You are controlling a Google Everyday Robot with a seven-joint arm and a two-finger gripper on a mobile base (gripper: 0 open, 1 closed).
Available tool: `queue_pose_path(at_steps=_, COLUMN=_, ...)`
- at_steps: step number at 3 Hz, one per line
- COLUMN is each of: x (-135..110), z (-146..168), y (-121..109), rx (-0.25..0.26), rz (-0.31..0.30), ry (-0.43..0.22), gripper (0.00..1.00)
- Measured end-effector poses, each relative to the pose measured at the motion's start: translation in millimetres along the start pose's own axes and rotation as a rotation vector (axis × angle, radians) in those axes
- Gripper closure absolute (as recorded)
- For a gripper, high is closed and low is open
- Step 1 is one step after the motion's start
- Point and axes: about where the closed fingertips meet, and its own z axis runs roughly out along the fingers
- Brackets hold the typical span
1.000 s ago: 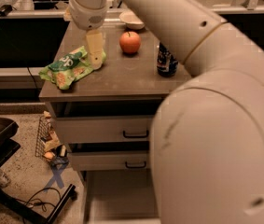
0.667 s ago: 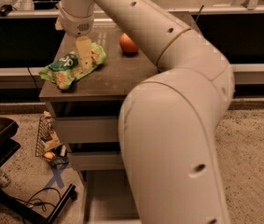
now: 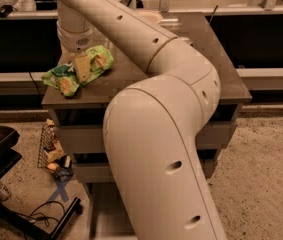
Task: Place green rice chip bag into bottom drawer
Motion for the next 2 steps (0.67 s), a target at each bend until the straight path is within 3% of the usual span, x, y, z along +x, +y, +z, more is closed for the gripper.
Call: queue_pose_path(at_steps=2, x=-0.4, z=-0.5, y=0.0, rx=-0.007, rz=-0.002, ry=0.004, gripper=0.93)
